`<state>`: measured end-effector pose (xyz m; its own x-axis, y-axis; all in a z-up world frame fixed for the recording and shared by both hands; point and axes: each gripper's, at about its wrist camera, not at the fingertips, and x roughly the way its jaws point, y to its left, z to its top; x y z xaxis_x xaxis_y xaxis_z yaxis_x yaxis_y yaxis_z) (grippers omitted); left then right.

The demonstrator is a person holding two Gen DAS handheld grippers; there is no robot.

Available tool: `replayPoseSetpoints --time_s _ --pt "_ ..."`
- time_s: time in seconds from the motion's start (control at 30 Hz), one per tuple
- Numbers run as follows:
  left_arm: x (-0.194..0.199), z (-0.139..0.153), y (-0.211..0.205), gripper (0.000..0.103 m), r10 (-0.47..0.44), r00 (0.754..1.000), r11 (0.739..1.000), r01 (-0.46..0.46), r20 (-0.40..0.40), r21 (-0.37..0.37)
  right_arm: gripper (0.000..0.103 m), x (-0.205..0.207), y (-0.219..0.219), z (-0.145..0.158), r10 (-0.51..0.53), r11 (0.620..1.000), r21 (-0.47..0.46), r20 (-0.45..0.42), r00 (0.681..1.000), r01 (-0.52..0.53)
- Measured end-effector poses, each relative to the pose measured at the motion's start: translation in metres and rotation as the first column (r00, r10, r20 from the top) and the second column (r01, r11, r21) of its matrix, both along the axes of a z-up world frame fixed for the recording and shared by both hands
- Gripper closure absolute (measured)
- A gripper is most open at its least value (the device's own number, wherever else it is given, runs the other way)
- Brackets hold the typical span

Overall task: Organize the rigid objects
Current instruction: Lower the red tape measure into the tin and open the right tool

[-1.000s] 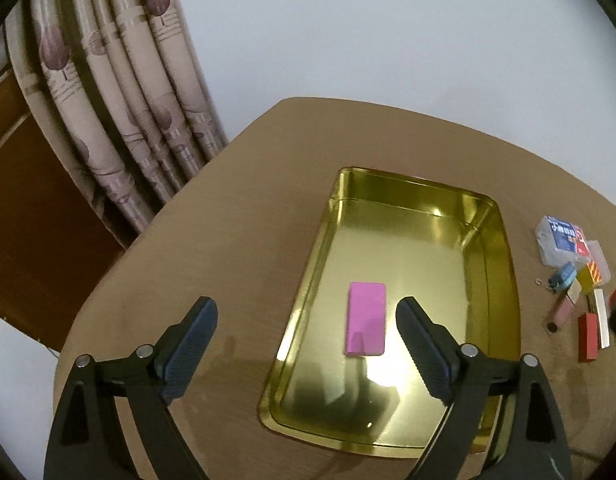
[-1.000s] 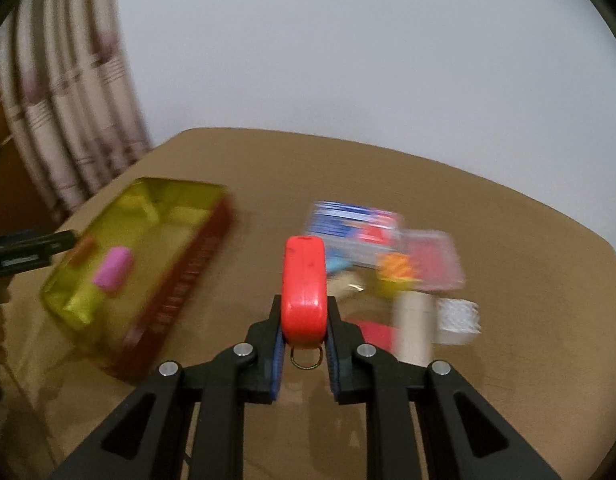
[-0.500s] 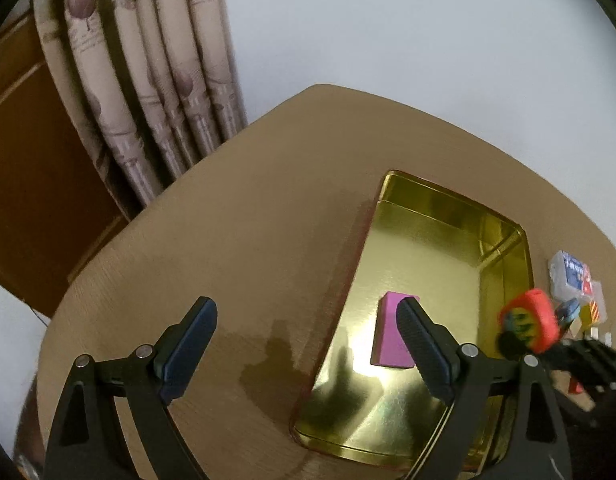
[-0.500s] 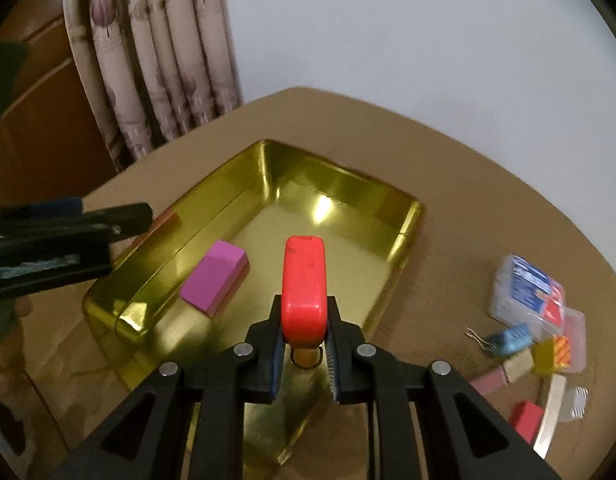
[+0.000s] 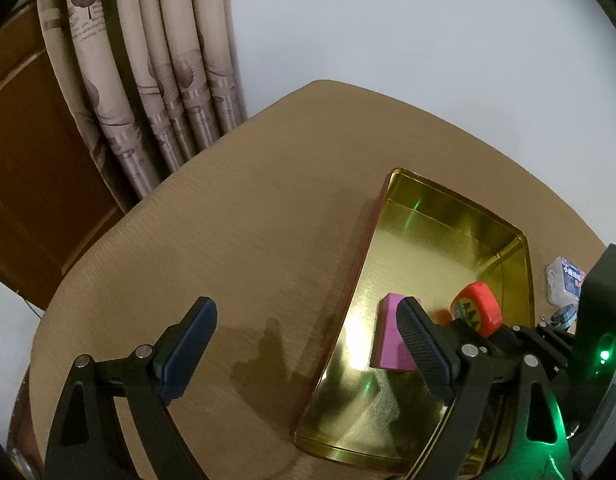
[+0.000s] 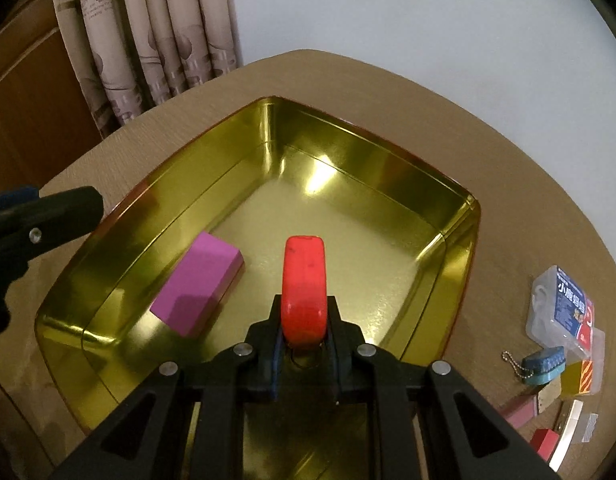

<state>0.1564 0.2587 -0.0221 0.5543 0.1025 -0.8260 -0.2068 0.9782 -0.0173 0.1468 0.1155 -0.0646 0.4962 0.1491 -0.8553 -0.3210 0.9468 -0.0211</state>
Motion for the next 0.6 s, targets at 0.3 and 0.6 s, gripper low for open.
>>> replayPoseSetpoints --time_s 0.3,0.6 --pt "0.001 0.0 -0.001 0.014 0.003 1.0 1.0 -0.003 -0.001 -0.007 0.085 -0.002 0.0 0.003 -0.001 1.0 0.002 0.014 1.0 0.001" --pt "0.001 -0.002 -0.002 0.014 0.007 1.0 1.0 -0.007 0.0 0.003 0.076 -0.015 -0.016 0.028 -0.035 0.998 0.057 0.057 0.998 0.032"
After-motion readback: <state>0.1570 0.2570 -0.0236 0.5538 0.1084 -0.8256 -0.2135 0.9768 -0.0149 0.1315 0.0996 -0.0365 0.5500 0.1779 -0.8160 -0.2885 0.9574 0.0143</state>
